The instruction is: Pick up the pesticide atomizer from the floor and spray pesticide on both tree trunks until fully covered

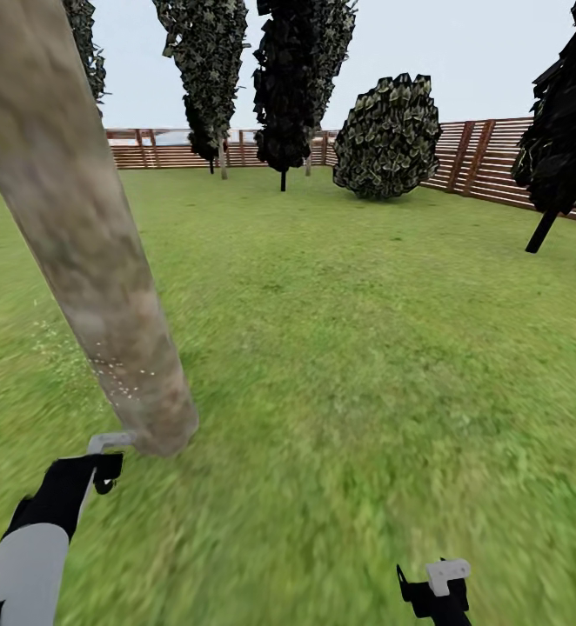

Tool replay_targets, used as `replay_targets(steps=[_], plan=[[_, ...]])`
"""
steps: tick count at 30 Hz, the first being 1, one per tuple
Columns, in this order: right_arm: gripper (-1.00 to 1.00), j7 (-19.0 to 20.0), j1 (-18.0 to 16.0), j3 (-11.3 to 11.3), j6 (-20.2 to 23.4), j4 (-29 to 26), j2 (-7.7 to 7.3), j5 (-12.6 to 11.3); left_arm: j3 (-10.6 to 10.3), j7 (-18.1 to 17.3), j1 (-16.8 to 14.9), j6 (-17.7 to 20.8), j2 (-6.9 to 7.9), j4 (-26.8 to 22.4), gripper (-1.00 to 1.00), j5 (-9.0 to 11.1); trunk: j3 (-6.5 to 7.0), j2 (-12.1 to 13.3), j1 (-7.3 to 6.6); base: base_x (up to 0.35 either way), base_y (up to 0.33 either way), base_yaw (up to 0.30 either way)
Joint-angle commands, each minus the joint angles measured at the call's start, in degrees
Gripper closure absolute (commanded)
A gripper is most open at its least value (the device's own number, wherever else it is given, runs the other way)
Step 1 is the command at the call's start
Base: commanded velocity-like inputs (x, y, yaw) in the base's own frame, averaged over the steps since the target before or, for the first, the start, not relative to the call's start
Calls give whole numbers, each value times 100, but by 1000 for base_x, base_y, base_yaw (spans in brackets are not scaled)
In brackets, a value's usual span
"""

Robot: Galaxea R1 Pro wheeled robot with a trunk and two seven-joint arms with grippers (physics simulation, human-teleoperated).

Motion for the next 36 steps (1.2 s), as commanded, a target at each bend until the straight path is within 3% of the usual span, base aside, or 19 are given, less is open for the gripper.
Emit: replay_targets(steps=[1,12,19,29,36], plan=[[-100,4,0,0,0,-1,0,-5,82,81,30,0,11,-28,100,23,0,0,0,3,-2,0],[-100,-9,0,0,0,-1,10,-17,152,174,59,-10,-95,-71,100,44,0,0,0,-8,-8,193],[-100,-11,0,-2,0,0,18,-18,110,174,60,-43,-248,-78,100,35,0,0,0,-70,-233,153],[-100,-10,0,-1,-1,0,18,-17,105,174,60,-45,-302,-78,100,35,0,0,0,149,-249,19],[-100,-11,0,0,0,0,18,-18,105,174,60,-45,-304,-78,100,36,0,0,0,136,-243,253]])
